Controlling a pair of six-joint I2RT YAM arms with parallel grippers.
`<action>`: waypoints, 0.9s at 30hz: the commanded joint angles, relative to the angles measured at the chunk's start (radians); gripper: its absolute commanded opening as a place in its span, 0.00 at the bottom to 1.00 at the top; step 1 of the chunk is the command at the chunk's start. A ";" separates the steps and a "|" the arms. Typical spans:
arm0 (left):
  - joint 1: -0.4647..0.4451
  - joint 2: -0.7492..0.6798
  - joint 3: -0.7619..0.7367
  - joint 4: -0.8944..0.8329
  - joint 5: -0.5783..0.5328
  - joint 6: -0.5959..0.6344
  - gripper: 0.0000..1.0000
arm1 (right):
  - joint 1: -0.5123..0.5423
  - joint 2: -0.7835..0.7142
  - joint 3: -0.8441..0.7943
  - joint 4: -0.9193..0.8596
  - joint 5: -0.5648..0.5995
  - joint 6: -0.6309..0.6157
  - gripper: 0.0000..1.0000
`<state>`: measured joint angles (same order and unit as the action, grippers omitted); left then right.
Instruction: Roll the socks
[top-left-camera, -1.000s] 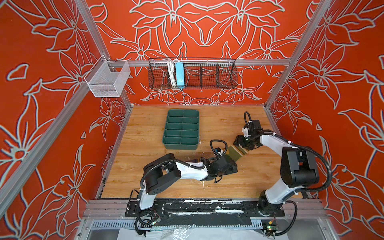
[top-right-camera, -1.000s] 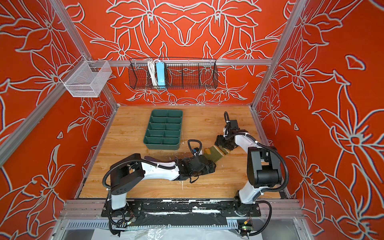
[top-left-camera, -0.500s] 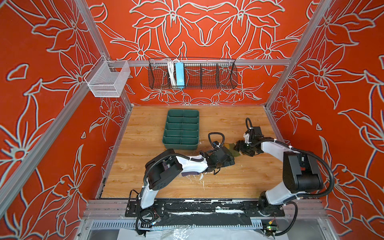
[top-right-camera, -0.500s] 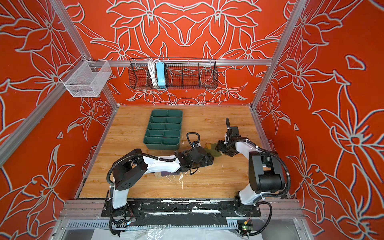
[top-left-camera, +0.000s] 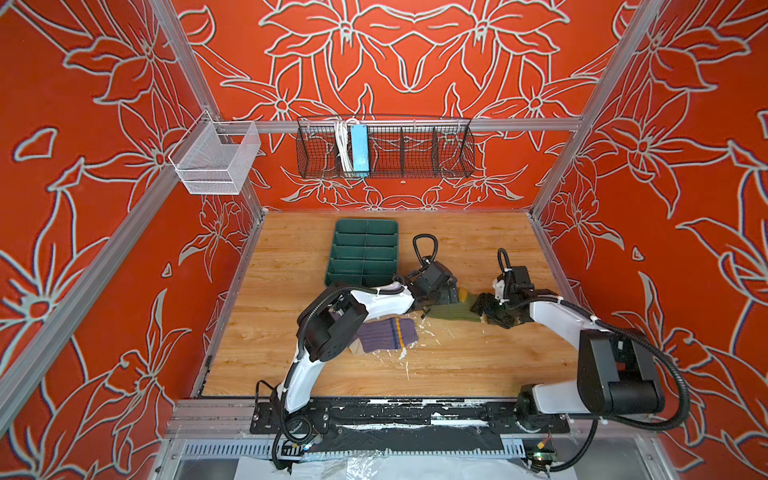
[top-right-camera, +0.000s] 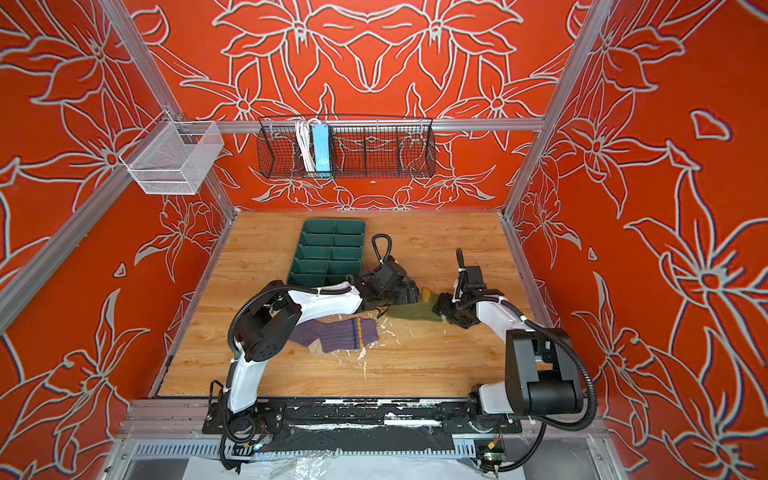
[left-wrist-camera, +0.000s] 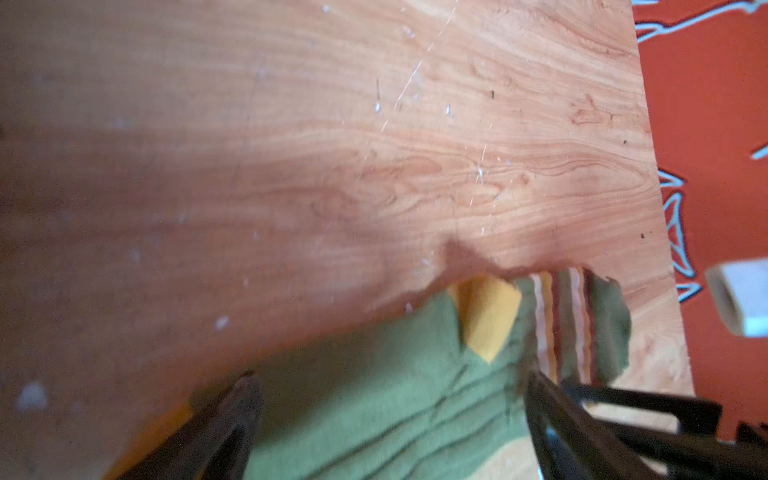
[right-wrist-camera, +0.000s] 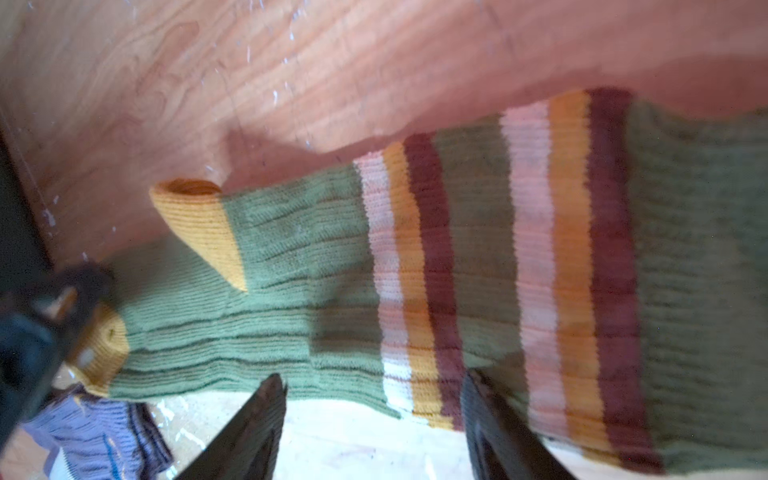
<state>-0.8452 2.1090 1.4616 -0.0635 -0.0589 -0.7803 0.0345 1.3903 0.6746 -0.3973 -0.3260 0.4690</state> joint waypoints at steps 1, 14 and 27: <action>0.009 0.039 0.048 -0.012 0.018 0.109 0.97 | 0.005 -0.009 -0.037 -0.078 -0.018 0.044 0.69; 0.084 -0.170 0.272 -0.098 0.167 0.300 0.97 | -0.001 -0.083 0.250 -0.252 0.126 -0.091 0.86; -0.013 -0.375 -0.287 0.070 0.169 -0.401 0.97 | -0.021 -0.004 0.193 -0.108 0.042 -0.067 0.98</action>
<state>-0.8177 1.6985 1.2613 -0.0509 0.1349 -0.9886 0.0265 1.3907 0.8997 -0.5529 -0.2417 0.3779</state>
